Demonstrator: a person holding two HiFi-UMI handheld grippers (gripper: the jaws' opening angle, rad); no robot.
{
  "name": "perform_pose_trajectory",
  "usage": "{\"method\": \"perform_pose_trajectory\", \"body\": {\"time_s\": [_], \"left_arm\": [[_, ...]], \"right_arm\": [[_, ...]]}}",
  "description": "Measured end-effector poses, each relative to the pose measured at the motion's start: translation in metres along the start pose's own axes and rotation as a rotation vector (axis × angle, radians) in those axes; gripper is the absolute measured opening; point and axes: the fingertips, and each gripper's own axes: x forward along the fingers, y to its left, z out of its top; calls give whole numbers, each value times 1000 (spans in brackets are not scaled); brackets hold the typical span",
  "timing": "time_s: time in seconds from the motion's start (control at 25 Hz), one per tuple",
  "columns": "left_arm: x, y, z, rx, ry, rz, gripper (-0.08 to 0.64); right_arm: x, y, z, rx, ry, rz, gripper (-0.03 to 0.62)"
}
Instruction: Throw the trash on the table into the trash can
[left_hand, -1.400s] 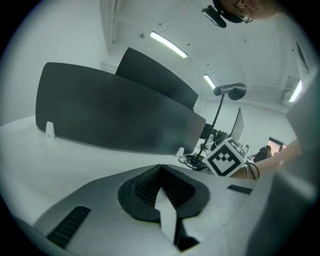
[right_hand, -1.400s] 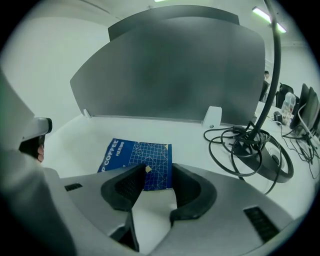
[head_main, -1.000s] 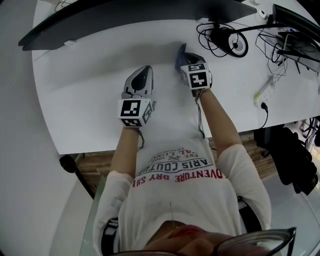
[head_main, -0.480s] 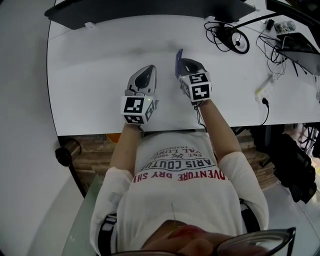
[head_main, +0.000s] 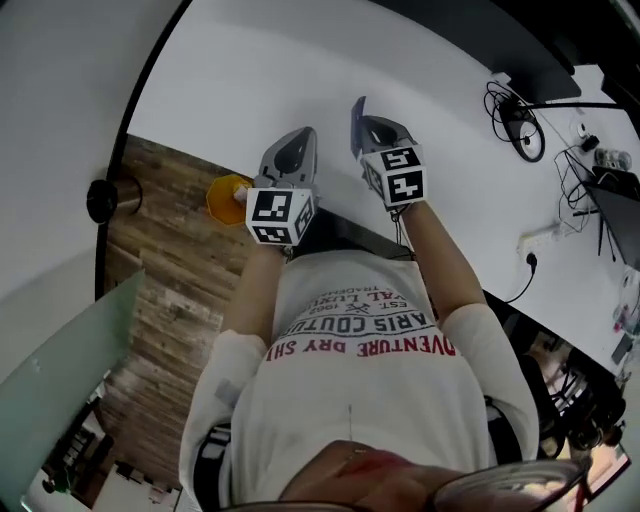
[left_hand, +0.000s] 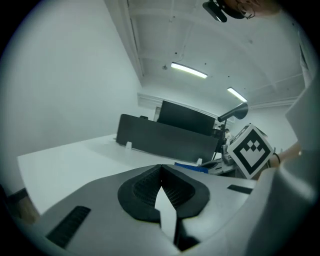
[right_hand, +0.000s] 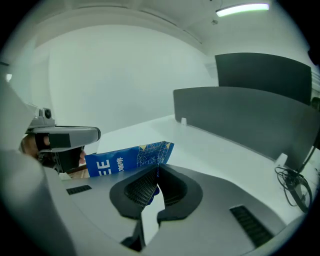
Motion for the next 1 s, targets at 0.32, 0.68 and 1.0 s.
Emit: {"method": "perform_pose_trajectory", "body": {"time_s": [0.32, 0.68, 1.0], "left_arm": [[-142, 77, -55, -134, -45, 393, 23], [-314, 181, -144, -339, -65, 754, 23], [-380, 269, -236, -482, 6, 866, 23]], "right_arm": [[29, 161, -18, -183, 37, 360, 29], [85, 366, -83, -387, 211, 673, 29], [175, 468, -165, -448, 382, 743, 30]]}}
